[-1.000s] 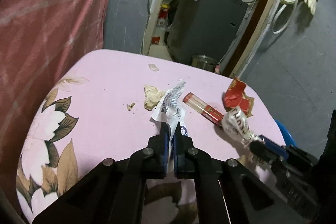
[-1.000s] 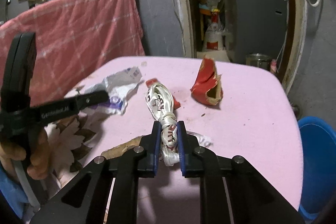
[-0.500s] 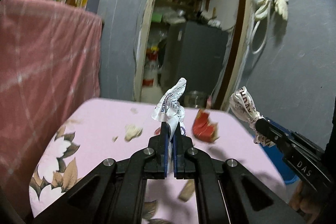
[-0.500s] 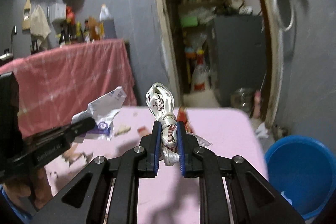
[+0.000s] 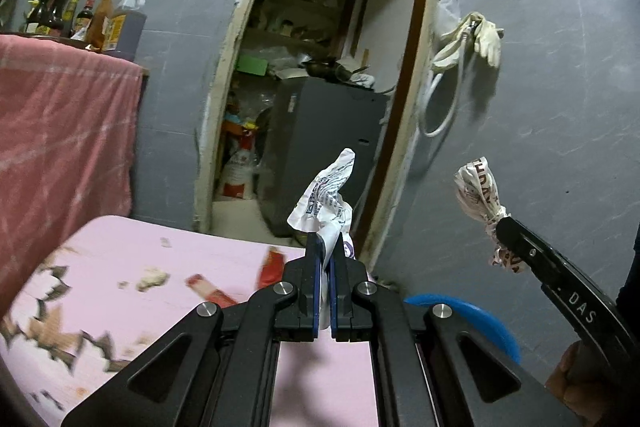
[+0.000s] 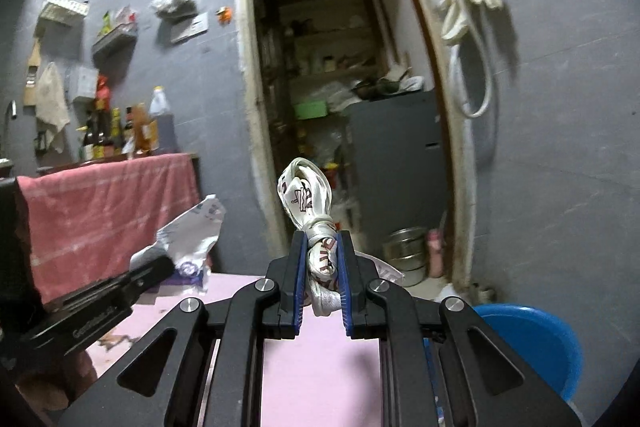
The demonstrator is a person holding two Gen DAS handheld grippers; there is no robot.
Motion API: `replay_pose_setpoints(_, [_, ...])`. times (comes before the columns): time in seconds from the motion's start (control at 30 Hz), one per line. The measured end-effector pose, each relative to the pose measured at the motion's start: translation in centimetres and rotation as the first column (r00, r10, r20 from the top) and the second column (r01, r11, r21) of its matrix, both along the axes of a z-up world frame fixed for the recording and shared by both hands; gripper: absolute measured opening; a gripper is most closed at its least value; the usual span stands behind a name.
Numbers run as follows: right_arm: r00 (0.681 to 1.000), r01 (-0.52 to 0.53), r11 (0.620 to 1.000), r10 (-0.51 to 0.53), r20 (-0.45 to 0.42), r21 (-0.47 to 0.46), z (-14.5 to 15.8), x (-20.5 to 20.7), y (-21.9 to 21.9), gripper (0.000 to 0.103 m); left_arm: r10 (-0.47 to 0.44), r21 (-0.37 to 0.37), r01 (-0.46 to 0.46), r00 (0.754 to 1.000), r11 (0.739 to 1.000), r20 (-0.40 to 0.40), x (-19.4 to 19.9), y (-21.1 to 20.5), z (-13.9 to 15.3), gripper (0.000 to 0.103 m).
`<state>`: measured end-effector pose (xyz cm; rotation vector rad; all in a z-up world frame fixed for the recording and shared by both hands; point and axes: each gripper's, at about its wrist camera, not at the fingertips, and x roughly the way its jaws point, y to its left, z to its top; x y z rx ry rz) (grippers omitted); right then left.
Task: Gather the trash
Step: 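Carry both items over the blue bucket and open both grippers to drop them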
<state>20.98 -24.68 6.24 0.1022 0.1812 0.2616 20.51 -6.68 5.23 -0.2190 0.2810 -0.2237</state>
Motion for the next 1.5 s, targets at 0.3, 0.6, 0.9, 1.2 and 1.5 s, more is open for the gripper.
replay_pose_setpoints(0.3, [0.989, 0.141, 0.990, -0.141, 0.034, -0.004, 0.3, -1.2, -5.5, 0.012, -0.098, 0.006, 0.098, 0.995, 0.995, 0.028, 0.9, -7.0, 0.2, 0.002])
replay_pose_setpoints(0.6, [0.963, 0.269, 0.963, -0.269, 0.007, -0.005, -0.6, -1.9, -12.0, 0.013, -0.218, 0.015, 0.218, 0.976, 0.976, -0.005, 2.2, -14.1, -1.0, 0.002])
replay_pose_setpoints(0.9, [0.943, 0.306, 0.952, -0.302, -0.137, 0.008, -3.3, -1.0, -16.4, 0.013, -0.285, 0.037, 0.292, 0.950, 0.956, -0.128, 4.4, -19.0, -4.0, 0.002])
replay_pose_setpoints(1.2, [0.926, 0.305, 0.952, -0.298, -0.232, -0.009, -5.1, 0.3, -16.9, 0.016, -0.278, 0.051, 0.296, 0.934, 0.954, -0.226, 6.9, -19.6, -6.2, 0.002])
replay_pose_setpoints(1.5, [0.915, 0.314, 0.949, -0.307, -0.262, -0.017, -5.3, 1.0, -17.0, 0.026, -0.259, -0.027, 0.262, 0.923, 0.965, -0.283, 7.8, -18.0, -6.9, 0.032])
